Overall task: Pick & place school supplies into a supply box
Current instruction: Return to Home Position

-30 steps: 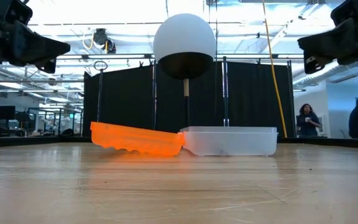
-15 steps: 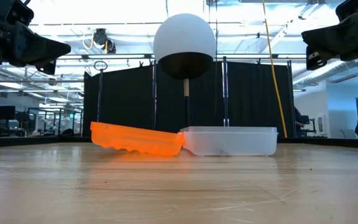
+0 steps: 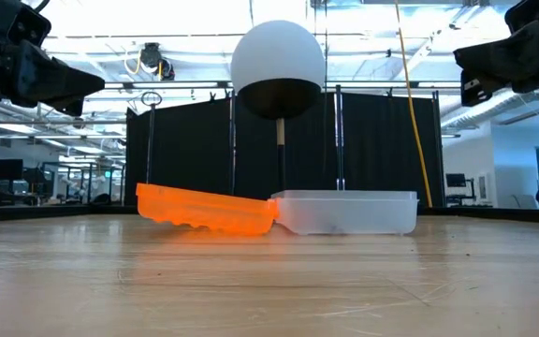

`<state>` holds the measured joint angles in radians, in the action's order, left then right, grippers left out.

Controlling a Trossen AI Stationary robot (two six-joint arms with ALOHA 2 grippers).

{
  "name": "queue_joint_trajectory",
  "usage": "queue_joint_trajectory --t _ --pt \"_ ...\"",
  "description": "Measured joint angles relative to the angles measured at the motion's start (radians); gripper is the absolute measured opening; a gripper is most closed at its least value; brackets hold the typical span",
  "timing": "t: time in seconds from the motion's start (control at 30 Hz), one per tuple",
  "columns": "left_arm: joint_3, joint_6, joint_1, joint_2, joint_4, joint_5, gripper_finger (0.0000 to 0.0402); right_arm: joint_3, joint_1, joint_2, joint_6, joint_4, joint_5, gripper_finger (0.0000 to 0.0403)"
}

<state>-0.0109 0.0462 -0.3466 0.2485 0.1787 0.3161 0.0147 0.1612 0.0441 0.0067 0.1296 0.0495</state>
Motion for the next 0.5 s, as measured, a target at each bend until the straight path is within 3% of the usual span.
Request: queue_joint_trajectory --t 0.5 --pt "0.000 0.001 0.000 0.000 0.001 0.000 0.0032 0.000 0.000 0.000 0.000 0.000 0.001 0.0000"
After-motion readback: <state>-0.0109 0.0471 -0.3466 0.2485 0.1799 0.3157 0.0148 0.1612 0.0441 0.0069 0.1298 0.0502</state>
